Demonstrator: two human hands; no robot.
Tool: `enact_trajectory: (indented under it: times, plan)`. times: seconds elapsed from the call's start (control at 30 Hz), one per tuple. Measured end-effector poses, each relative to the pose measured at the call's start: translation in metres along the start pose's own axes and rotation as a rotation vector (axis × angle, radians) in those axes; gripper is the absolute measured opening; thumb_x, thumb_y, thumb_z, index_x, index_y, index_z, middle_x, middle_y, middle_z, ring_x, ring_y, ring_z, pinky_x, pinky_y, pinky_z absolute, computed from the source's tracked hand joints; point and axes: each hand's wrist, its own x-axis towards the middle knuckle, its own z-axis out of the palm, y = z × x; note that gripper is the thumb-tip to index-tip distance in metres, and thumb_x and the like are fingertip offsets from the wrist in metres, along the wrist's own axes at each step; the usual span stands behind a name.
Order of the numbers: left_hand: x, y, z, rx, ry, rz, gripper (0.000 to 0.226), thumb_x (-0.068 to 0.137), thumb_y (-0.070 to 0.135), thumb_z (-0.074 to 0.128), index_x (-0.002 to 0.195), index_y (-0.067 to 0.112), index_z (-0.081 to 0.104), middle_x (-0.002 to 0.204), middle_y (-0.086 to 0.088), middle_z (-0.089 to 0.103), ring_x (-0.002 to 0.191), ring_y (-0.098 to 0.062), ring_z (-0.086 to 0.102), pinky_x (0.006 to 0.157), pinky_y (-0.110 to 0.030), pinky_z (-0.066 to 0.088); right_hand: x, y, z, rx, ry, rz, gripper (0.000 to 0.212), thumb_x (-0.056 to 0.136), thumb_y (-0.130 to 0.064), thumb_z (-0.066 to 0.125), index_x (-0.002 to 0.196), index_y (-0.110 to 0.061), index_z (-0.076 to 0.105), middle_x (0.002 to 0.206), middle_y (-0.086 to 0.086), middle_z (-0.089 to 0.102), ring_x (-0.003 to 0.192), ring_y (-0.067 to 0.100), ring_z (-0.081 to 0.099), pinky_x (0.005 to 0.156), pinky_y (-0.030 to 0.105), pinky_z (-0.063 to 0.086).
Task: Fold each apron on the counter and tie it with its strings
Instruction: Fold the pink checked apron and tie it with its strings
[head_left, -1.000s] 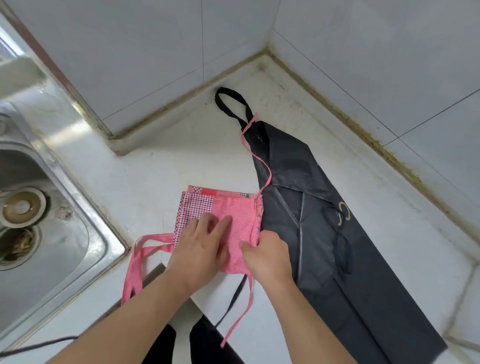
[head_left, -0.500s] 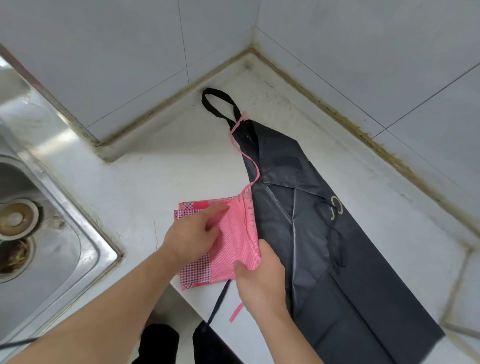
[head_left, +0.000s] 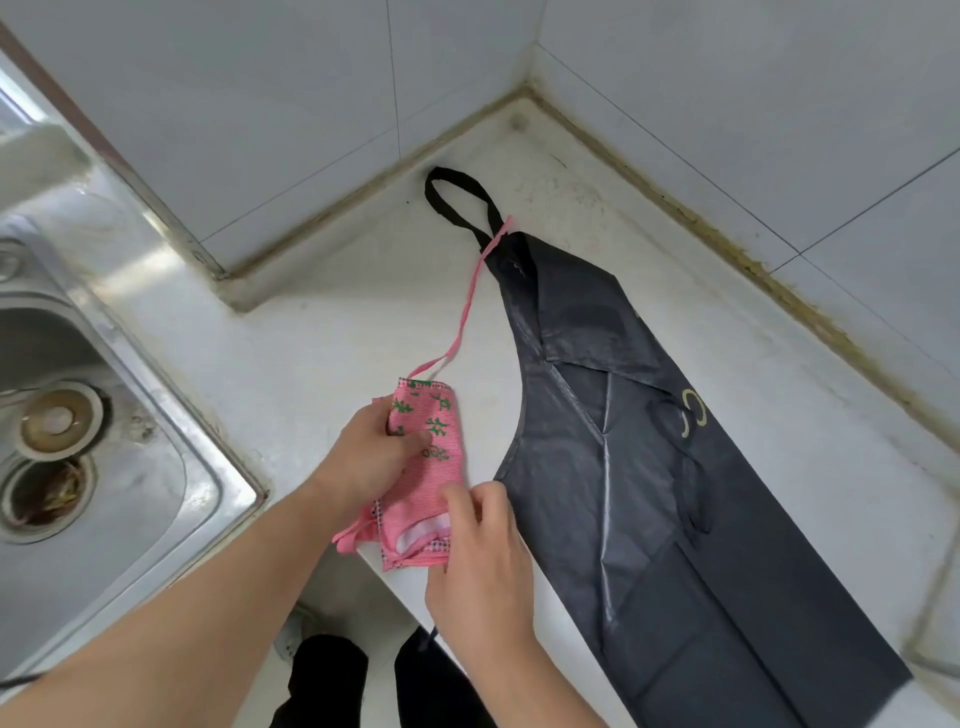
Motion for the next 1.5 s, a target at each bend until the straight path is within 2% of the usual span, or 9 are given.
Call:
enact_trajectory:
  times: [0.2, 0.3, 0.4, 0.57, 0.67, 0.83, 1.07, 1.33, 1.5]
  plan:
    - [-0.001, 0.0, -0.003, 0.419, 0.287, 0.184, 0.016, 0.089, 0.02, 0.065, 0.078, 0.013, 0.056, 0.07, -0.004, 0.062, 0.07, -0.026, 0.059, 0.06, -0.036, 0.042, -0.001, 0.007, 0.005, -0.073, 0.007, -0.102, 0.065, 0.051, 0.008, 0.067, 0.106, -0.025, 0.062, 0.093, -0.005, 0.044, 0.08, 0.018, 0.049, 0.061, 0.028, 0.048]
    - [0.006, -0.01, -0.008, 0.56, 0.344, 0.24, 0.023, 0.089, 0.022, 0.066, 0.072, 0.02, 0.051, 0.089, -0.003, 0.056, 0.092, -0.03, 0.056, 0.077, -0.038, 0.044, -0.001, 0.006, 0.007, -0.084, -0.005, -0.129, 0.06, 0.049, 0.011, 0.062, 0.098, -0.024, 0.061, 0.09, -0.006, 0.043, 0.08, 0.019, 0.045, 0.063, 0.03, 0.048]
    - [0.013, -0.023, -0.018, 0.541, 0.291, 0.209, 0.008, 0.086, 0.016, 0.074, 0.092, 0.016, 0.068, 0.105, -0.005, 0.053, 0.113, -0.033, 0.053, 0.091, -0.033, 0.041, -0.002, 0.009, 0.01, -0.087, -0.072, -0.114, 0.061, 0.051, 0.008, 0.064, 0.101, -0.026, 0.061, 0.094, -0.008, 0.043, 0.085, 0.019, 0.046, 0.067, 0.03, 0.05]
    - [0.005, -0.026, -0.024, 0.41, 0.369, 0.18, 0.052, 0.08, 0.012, 0.085, 0.122, 0.01, 0.055, 0.121, -0.004, 0.045, 0.117, -0.029, 0.053, 0.091, -0.028, 0.041, 0.001, 0.006, -0.004, -0.104, -0.169, -0.144, 0.042, 0.067, -0.023, 0.045, 0.107, -0.026, 0.055, 0.107, -0.009, 0.045, 0.102, 0.02, 0.041, 0.094, 0.032, 0.046]
    - [-0.013, -0.018, -0.017, 0.545, 0.564, 0.439, 0.05, 0.08, 0.003, 0.077, 0.125, 0.007, 0.055, 0.125, -0.012, 0.046, 0.115, -0.033, 0.047, 0.095, -0.034, 0.036, 0.012, -0.006, -0.009, -0.066, -0.057, -0.123, 0.04, 0.077, -0.031, 0.035, 0.105, -0.021, 0.063, 0.106, -0.007, 0.053, 0.101, 0.02, 0.045, 0.095, 0.031, 0.043]
    - [-0.021, -0.038, 0.001, 0.745, 0.063, 0.58, 0.026, 0.093, 0.007, 0.055, 0.109, 0.024, 0.066, 0.111, 0.01, 0.056, 0.096, -0.019, 0.062, 0.075, -0.04, 0.055, 0.023, -0.003, 0.008, -0.109, -0.154, -0.135, 0.042, 0.081, -0.022, 0.046, 0.122, -0.024, 0.052, 0.115, -0.007, 0.052, 0.105, 0.021, 0.046, 0.093, 0.035, 0.047]
    - [-0.021, -0.067, -0.013, 0.726, -0.154, 0.624, 0.07, 0.076, 0.032, 0.08, 0.14, 0.031, 0.052, 0.134, 0.015, 0.045, 0.121, -0.01, 0.048, 0.103, -0.032, 0.045, 0.012, 0.011, 0.0, -0.135, -0.219, -0.077, 0.054, 0.091, -0.039, 0.064, 0.139, -0.033, 0.04, 0.121, -0.007, 0.043, 0.112, 0.019, 0.044, 0.097, 0.033, 0.043]
    - [-0.03, -0.07, -0.022, 0.656, -0.188, 0.654, 0.082, 0.065, 0.019, 0.085, 0.141, 0.03, 0.056, 0.139, 0.019, 0.044, 0.129, -0.005, 0.046, 0.109, -0.023, 0.039, 0.059, -0.001, -0.021, 0.082, -0.225, 0.172, 0.035, 0.094, -0.021, 0.056, 0.128, -0.017, 0.048, 0.126, 0.002, 0.052, 0.119, 0.023, 0.052, 0.099, 0.037, 0.048]
    - [-0.026, -0.064, -0.021, 0.672, -0.149, 0.677, 0.078, 0.059, 0.023, 0.089, 0.132, 0.029, 0.062, 0.134, 0.019, 0.052, 0.121, -0.009, 0.054, 0.103, -0.027, 0.046, 0.079, -0.013, -0.015, 0.017, -0.291, 0.253, 0.026, 0.093, -0.022, 0.065, 0.109, -0.013, 0.047, 0.109, 0.006, 0.06, 0.099, 0.03, 0.063, 0.072, 0.038, 0.05]
